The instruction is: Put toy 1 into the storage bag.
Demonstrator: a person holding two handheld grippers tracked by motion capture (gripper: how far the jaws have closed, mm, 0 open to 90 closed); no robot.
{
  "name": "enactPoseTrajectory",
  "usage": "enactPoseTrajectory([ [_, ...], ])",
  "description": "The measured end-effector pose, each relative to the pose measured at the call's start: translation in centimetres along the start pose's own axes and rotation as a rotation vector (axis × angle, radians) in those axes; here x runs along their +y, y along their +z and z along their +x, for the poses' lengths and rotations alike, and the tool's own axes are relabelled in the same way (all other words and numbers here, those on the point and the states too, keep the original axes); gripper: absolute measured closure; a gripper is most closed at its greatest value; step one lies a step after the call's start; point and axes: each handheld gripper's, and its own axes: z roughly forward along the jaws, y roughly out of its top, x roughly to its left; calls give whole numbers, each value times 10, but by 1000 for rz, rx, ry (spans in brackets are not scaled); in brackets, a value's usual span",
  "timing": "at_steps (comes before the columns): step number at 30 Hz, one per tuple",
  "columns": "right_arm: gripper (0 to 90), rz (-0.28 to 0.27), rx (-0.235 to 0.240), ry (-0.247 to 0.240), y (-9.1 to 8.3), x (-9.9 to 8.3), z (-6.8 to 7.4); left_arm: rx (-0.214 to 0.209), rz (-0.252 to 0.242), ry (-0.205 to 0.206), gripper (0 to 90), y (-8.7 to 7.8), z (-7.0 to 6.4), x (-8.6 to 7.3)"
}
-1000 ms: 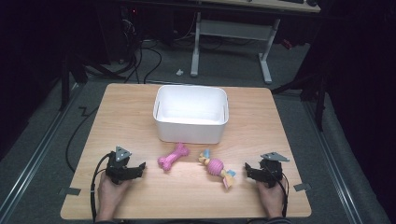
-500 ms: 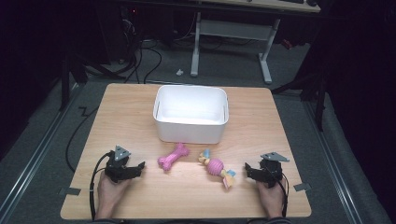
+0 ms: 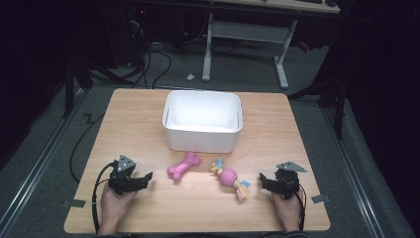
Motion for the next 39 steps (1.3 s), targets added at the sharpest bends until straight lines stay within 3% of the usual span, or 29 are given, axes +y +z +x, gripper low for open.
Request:
enactPoseTrajectory([
  [11,198,-3,4,-9,0,0,0,-37,-13,3,264,-15,-7,5],
  [18,201,0,9,-9,0,0,1,-86,-6,32,264,-21,-22,16],
  [26,203,-3,14,-19,0,0,1,-120,-1,69,263,-18,-37,31],
  [39,203,0,19,-21,0,0,1,-152,53,144,276,-5,-59,61],
])
